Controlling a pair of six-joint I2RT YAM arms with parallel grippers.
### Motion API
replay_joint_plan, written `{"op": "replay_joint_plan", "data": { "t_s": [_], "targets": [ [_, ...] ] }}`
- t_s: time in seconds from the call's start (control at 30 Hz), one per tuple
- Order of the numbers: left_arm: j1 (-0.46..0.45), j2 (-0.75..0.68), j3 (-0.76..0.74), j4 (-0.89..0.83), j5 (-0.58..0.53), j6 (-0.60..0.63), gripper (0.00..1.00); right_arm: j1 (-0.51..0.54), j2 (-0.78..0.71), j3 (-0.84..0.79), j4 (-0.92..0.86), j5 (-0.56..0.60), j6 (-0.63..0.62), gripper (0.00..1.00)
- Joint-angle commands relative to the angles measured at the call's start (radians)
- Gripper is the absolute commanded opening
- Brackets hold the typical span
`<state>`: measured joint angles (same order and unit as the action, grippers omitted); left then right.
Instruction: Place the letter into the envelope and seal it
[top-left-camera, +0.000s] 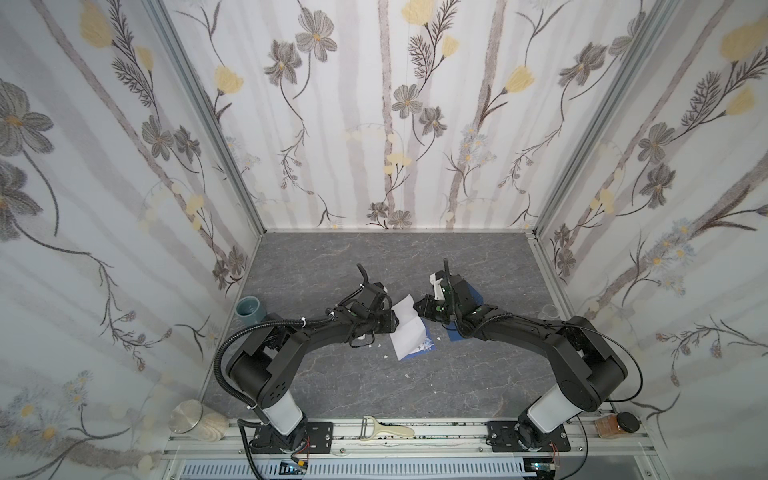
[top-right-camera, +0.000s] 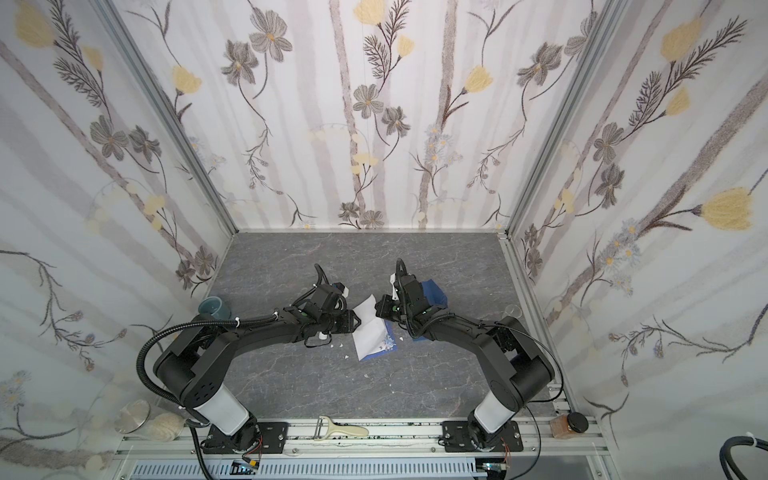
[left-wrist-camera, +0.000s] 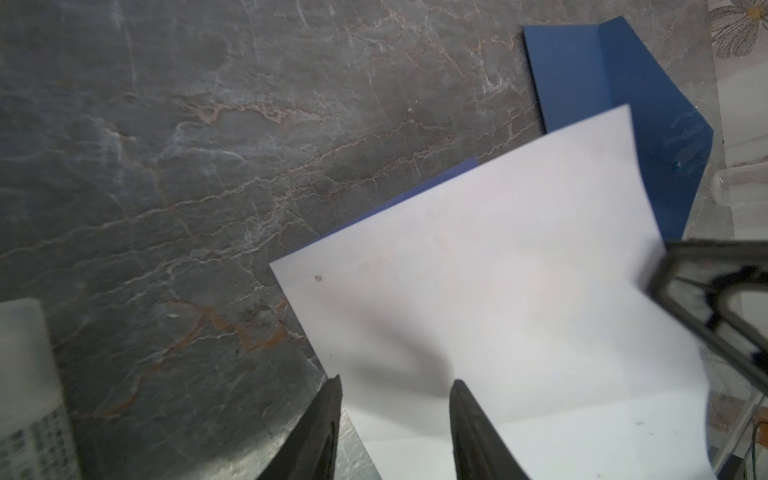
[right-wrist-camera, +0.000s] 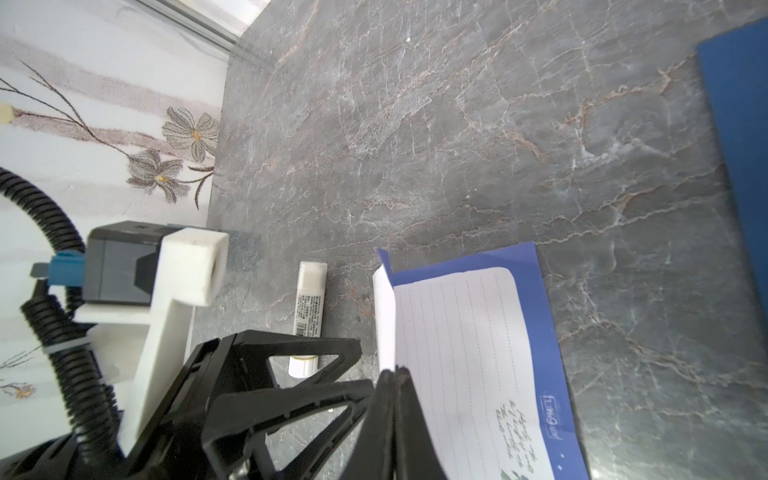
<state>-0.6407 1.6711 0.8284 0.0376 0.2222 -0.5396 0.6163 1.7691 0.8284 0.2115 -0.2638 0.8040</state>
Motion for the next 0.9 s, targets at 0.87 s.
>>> {"op": "replay_joint_plan", "data": {
  "t_s": [0.87],
  "targets": [
    [0.017,-0.016,-0.035,0.138,0.046,-0.052,0.43,0.004,-0.023,-0.068,0.034,-0.117,-0.043,0.00]
  ]
}}
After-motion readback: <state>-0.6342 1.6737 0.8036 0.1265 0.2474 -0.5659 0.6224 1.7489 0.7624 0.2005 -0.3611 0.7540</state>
